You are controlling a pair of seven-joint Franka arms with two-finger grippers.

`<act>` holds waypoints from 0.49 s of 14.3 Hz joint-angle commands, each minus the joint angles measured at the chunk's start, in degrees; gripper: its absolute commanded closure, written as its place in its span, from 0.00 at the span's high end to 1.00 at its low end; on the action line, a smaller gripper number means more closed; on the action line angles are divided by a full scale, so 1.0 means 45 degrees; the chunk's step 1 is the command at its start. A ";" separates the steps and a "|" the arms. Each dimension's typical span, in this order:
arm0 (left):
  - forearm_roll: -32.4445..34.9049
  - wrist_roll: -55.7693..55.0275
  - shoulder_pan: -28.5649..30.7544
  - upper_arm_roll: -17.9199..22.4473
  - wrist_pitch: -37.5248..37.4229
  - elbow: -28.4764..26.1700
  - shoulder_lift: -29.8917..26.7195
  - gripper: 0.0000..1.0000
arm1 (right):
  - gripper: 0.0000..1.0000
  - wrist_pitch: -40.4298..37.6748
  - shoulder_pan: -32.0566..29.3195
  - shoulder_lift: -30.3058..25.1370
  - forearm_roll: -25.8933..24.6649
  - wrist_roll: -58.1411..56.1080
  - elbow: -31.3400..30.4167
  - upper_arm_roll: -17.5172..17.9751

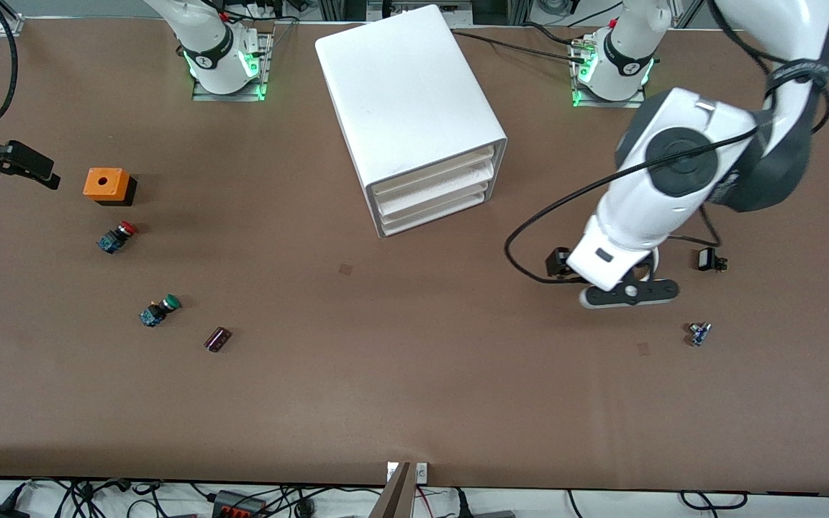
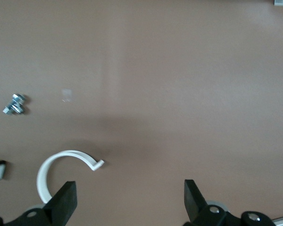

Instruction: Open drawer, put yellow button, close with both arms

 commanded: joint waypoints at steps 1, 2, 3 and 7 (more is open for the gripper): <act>0.0057 0.1205 0.0580 -0.0210 -0.0957 -0.0149 -0.0856 1.00 | 1.00 -0.0130 -0.0006 -0.0150 -0.0040 -0.0053 -0.0068 0.0042; 0.0038 0.1731 0.0698 -0.0152 -0.1349 -0.0032 -0.1051 1.00 | 1.00 -0.0131 -0.0006 -0.0150 -0.0040 -0.0053 -0.0068 0.0042; -0.0021 0.2162 0.1009 -0.0132 -0.1662 0.0104 -0.1130 1.00 | 1.00 -0.0131 -0.0006 -0.0169 -0.0040 -0.0053 -0.0068 0.0042; -0.2591 0.5299 0.0818 0.2398 -0.2445 -0.0730 -0.3156 1.00 | 1.00 -0.0131 0.0014 -0.0189 -0.0040 -0.0053 -0.0029 0.0042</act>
